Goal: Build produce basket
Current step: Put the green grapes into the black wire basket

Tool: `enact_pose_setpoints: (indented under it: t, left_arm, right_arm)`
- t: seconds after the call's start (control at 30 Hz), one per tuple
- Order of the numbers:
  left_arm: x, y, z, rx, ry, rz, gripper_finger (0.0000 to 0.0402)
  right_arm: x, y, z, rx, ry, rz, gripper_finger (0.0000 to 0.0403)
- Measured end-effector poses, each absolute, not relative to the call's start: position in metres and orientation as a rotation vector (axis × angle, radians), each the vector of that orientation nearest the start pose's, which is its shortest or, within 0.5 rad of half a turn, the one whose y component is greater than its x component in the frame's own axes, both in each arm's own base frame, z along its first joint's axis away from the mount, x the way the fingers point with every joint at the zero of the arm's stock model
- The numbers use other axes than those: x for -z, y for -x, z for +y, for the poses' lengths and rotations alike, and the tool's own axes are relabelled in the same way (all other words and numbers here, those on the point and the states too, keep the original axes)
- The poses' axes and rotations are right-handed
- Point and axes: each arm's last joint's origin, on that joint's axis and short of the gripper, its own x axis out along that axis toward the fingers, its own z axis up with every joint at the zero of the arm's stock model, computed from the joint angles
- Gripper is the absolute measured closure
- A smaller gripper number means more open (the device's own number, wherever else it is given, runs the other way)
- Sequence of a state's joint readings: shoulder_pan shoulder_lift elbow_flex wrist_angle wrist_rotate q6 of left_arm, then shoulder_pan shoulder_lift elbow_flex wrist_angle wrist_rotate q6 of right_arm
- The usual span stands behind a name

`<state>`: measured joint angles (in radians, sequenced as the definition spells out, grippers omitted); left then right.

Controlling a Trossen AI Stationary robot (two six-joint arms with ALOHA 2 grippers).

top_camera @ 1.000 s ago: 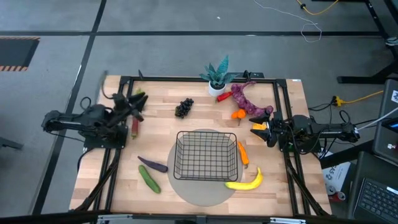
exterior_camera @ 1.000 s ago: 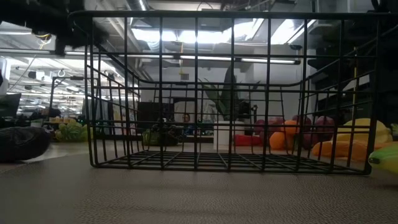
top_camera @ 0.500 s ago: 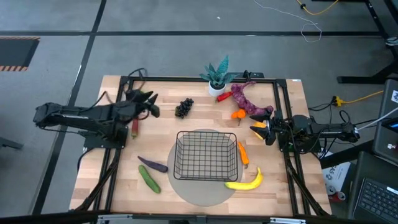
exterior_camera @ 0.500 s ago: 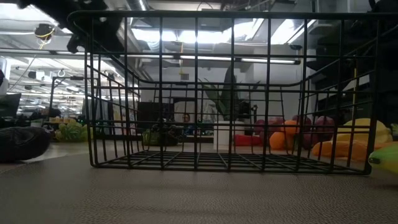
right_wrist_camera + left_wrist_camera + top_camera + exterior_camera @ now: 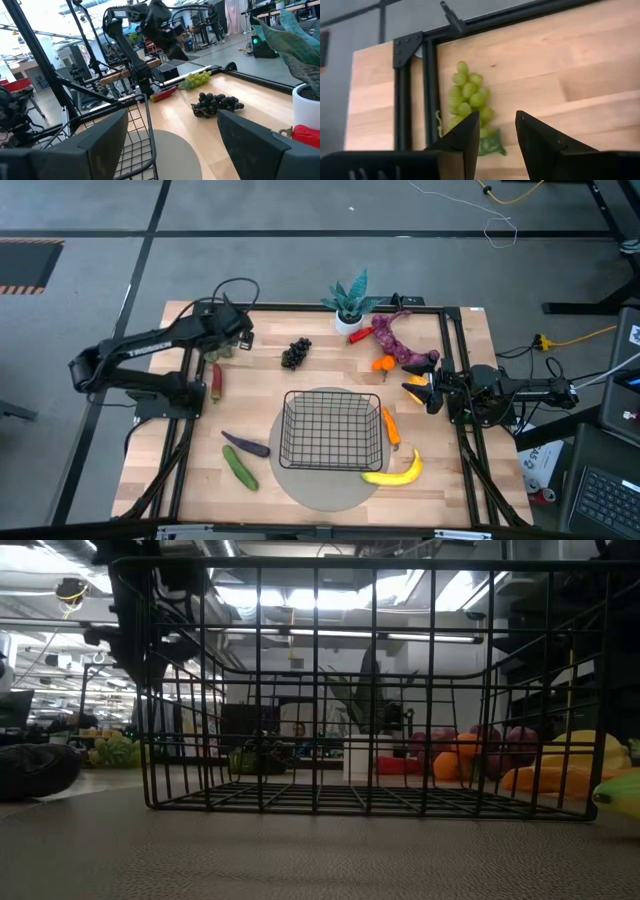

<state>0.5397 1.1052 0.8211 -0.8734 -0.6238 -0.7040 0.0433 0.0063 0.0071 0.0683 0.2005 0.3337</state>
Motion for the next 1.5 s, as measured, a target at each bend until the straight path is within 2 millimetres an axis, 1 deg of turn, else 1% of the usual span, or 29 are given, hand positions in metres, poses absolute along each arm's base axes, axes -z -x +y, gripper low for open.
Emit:
enact_pose_setpoints:
  t: [0.17,0.4,0.53,0.63,0.77,0.97,1.1,1.33,1.5]
  left_arm:
    - [-0.231,-0.160,0.122,-1.415,0.473,0.899,0.0280]
    - [-0.214,-0.160,0.140,-1.433,0.635,0.961,0.0278]
    - [-0.202,-0.156,0.155,-1.498,0.756,0.969,0.0257]
    - [-0.193,-0.153,0.163,-1.527,0.775,1.013,0.0234]
    - [-0.187,-0.150,0.170,-1.546,0.784,1.047,0.0207]
    - [-0.178,-0.144,0.179,-1.580,0.825,1.090,0.0183]
    - [-0.163,-0.144,0.184,-1.594,0.885,1.145,0.0182]
    - [-0.137,-0.150,0.190,-1.569,0.924,1.263,0.0181]
    - [-0.132,-0.152,0.190,-1.524,0.901,1.314,0.0189]
  right_arm:
    - [-0.172,-0.097,-0.002,0.144,-0.342,-0.092,0.0093]
    - [-0.172,-0.097,-0.002,0.143,-0.342,-0.091,0.0093]
    - [-0.172,-0.097,-0.001,0.143,-0.342,-0.089,0.0093]
    - [-0.170,-0.097,-0.001,0.137,-0.340,-0.071,0.0093]
    - [-0.169,-0.097,0.000,0.103,-0.338,-0.059,0.0093]
    - [-0.169,-0.097,0.000,0.099,-0.341,-0.058,0.0093]
    - [-0.169,-0.097,0.001,0.078,-0.341,-0.051,0.0093]
    - [-0.169,-0.097,0.001,0.077,-0.341,-0.050,0.0093]
    - [-0.169,-0.097,0.001,0.072,-0.342,-0.049,0.0093]
